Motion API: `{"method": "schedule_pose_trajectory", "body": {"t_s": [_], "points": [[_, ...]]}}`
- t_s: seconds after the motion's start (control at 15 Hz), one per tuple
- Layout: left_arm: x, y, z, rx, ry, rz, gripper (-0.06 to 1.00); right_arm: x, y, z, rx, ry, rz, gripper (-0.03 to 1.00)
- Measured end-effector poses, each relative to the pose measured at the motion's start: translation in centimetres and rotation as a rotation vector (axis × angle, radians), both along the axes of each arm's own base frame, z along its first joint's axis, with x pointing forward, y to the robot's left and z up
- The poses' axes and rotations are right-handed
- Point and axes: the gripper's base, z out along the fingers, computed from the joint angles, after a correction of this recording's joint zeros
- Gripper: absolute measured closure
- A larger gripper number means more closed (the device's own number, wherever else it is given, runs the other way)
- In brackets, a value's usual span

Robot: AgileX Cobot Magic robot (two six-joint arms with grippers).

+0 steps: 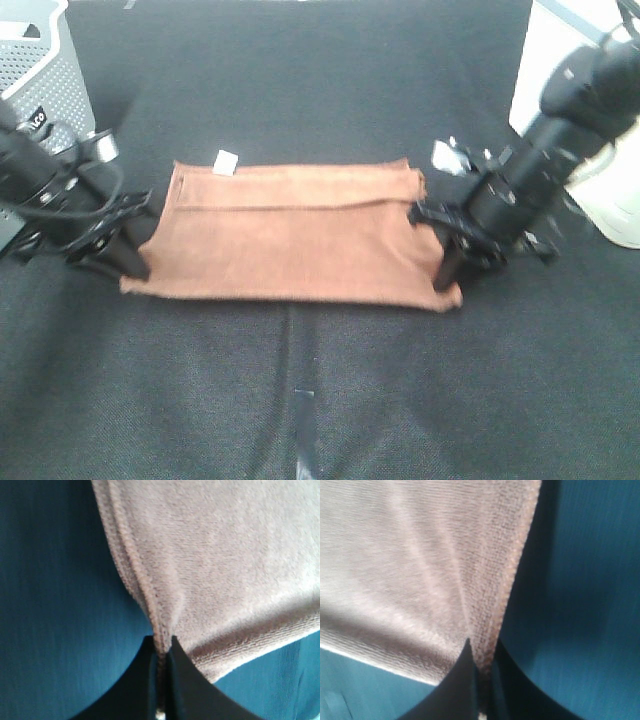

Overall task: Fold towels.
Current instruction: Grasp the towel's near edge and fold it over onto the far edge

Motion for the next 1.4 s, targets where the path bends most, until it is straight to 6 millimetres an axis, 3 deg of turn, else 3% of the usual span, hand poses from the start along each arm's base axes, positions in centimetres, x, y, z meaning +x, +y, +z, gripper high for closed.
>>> {"method": "schedule_pose_trajectory", "body": {"t_s": [0.27, 0.47, 0.67, 0.87, 1.0, 1.07, 1.2, 1.4], "points": [[-4.1, 0.5, -1.9, 0.030, 0.087, 0.020, 0.94, -4.5, -0.9, -0.7, -0.023, 0.053, -0.030, 0.97], [-4.3, 0.5, -2.1, 0.038, 0.082, 0.024, 0.94, -4.6, -1.0, -0.7, -0.027, 0.019, -0.032, 0.97], [-2.7, 0.4, -0.9, 0.033, 0.026, 0.043, 0.94, -2.4, -0.7, 1.8, -0.012, -0.100, -0.015, 0.97], [0.3, 0.2, 1.5, 0.024, -0.096, 0.103, 0.94, 1.1, 0.0, 4.6, 0.011, -0.234, -0.010, 0.97], [3.1, 0.1, 3.4, 0.025, -0.223, 0.135, 0.94, 4.0, 0.5, 5.4, 0.023, -0.300, -0.008, 0.97], [3.1, 0.1, 3.4, 0.025, -0.223, 0.135, 0.94, 4.0, 0.5, 5.4, 0.023, -0.300, -0.008, 0.97], [5.2, 0.0, 3.4, 0.022, -0.263, 0.143, 0.94, 6.2, 1.0, 4.8, 0.029, -0.314, -0.002, 0.97], [7.2, -0.2, 1.6, 0.028, -0.256, 0.142, 0.93, 8.1, 1.3, 2.7, 0.024, -0.303, -0.001, 0.97]]}}
